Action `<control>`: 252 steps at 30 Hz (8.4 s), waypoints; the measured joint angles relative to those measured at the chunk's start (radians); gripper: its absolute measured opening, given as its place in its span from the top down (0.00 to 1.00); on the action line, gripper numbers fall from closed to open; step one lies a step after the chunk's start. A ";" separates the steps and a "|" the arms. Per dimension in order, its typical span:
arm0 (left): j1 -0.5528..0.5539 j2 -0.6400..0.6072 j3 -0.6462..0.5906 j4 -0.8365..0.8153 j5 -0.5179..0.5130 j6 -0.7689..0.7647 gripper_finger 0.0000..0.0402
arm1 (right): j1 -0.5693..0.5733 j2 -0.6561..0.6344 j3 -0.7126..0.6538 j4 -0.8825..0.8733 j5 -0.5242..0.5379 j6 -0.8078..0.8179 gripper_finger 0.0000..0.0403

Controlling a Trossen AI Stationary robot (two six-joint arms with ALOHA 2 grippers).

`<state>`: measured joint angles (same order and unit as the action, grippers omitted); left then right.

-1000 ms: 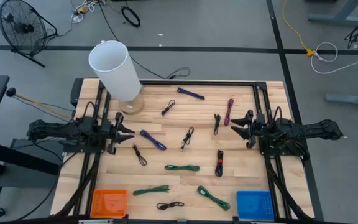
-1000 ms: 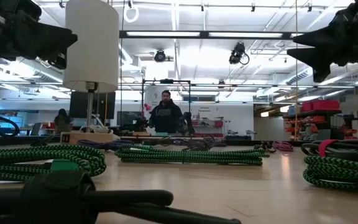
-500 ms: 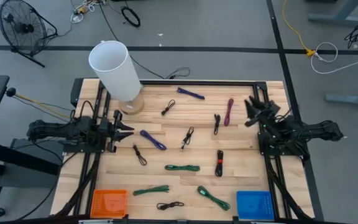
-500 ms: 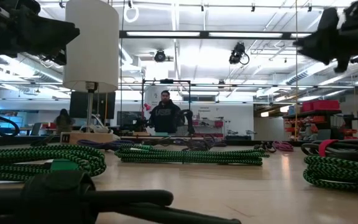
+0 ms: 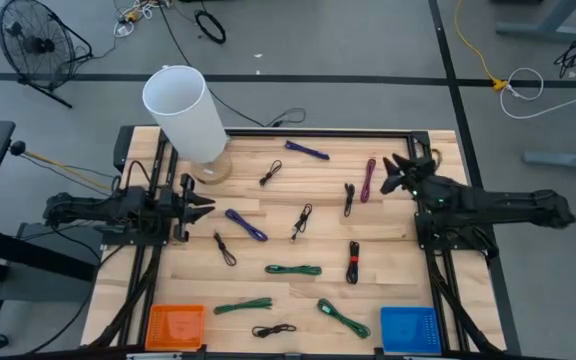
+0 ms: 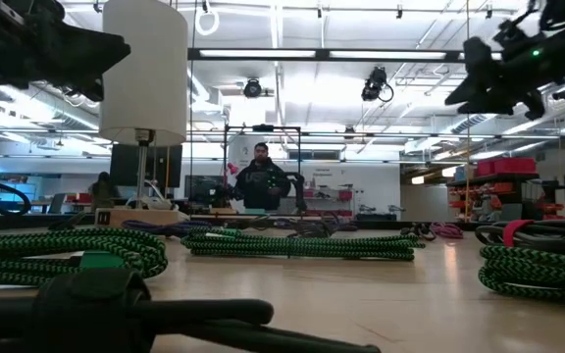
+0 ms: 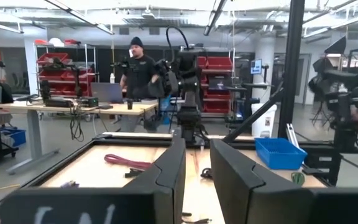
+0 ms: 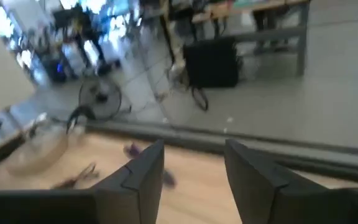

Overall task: Pick & Place USB Port
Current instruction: Put the red patterned charger cable into the orange bin, then put the bottom blue patterned charger cable into the orange bin

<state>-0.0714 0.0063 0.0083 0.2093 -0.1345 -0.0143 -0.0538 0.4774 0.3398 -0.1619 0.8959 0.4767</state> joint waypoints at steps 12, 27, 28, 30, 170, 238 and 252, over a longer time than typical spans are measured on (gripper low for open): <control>0.000 0.000 0.000 -0.006 -0.003 0.000 0.81 | -0.139 0.366 0.018 -0.083 -0.231 0.122 0.41; 0.000 0.000 0.000 -0.022 -0.003 0.000 0.81 | -0.214 0.614 0.018 -0.049 -0.313 0.249 0.28; 0.000 0.000 0.000 -0.022 -0.003 0.000 0.81 | -0.216 0.628 0.018 -0.045 -0.312 0.249 0.27; 0.000 0.000 0.000 -0.022 -0.003 0.000 0.81 | -0.220 0.651 0.018 -0.039 -0.314 0.260 0.27; -0.104 1.253 0.807 0.360 0.043 0.203 0.95 | 0.463 0.936 0.692 0.428 -0.271 -0.564 0.92; -0.883 1.200 0.804 -0.856 0.253 -1.370 0.83 | 0.388 0.935 0.695 0.352 -0.023 -0.564 0.63; -0.868 1.198 0.804 -0.854 0.181 -1.194 0.86 | 0.388 0.935 0.695 0.352 -0.023 -0.564 0.63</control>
<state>-0.9393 1.2045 0.8120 -0.6449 0.0464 -1.2080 0.3340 1.4120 1.0344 0.1898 0.8734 -0.0875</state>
